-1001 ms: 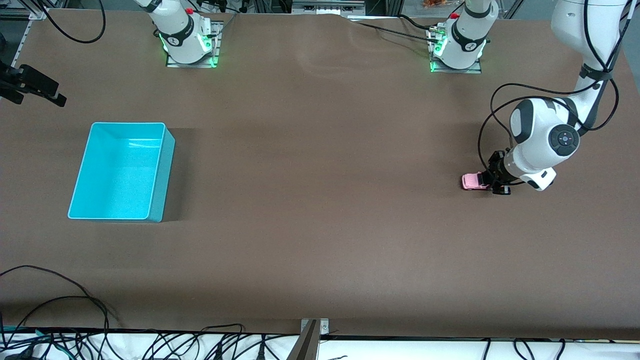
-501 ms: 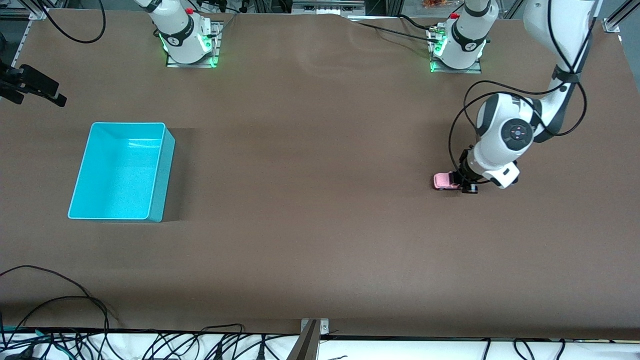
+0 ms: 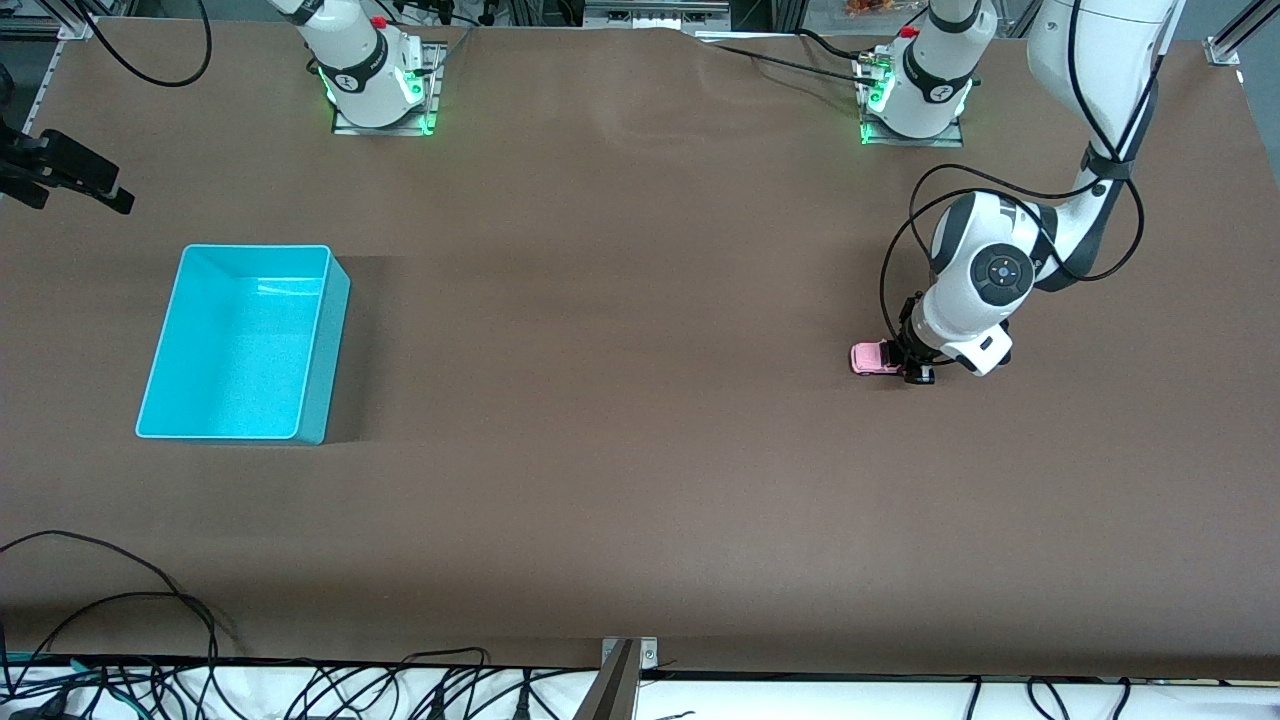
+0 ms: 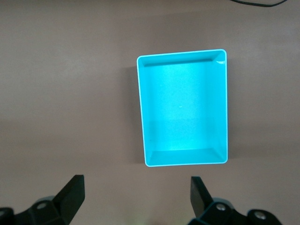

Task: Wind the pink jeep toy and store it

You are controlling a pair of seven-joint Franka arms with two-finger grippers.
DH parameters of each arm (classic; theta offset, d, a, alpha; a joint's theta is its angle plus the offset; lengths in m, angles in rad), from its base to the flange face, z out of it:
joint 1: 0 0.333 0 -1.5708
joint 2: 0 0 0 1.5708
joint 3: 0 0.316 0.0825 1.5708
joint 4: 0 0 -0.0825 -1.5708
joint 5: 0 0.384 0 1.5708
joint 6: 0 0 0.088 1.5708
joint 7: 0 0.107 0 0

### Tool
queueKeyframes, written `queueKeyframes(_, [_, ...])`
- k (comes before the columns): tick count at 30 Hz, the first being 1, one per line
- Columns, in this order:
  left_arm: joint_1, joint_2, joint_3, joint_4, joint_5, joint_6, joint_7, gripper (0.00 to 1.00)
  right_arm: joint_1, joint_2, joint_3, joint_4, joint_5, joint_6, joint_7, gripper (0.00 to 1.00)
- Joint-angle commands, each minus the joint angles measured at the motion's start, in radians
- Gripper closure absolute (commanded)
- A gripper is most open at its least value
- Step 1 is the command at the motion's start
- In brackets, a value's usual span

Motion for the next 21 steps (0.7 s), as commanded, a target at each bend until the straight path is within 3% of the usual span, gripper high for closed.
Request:
queueKeyframes(1, [0.049, 0.037, 0.004, 0.008, 0.035, 0.036, -0.004, 0.91, 0.003, 0.008, 0.003, 0.02, -0.017, -0.016, -0.001, 0.0])
queueKeyframes(21, [0.181, 0.071, 0.007, 0.005, 0.041, 0.078, 0.158, 0.91, 0.007, 0.01, 0.003, 0.02, -0.019, -0.016, -0.001, 0.0])
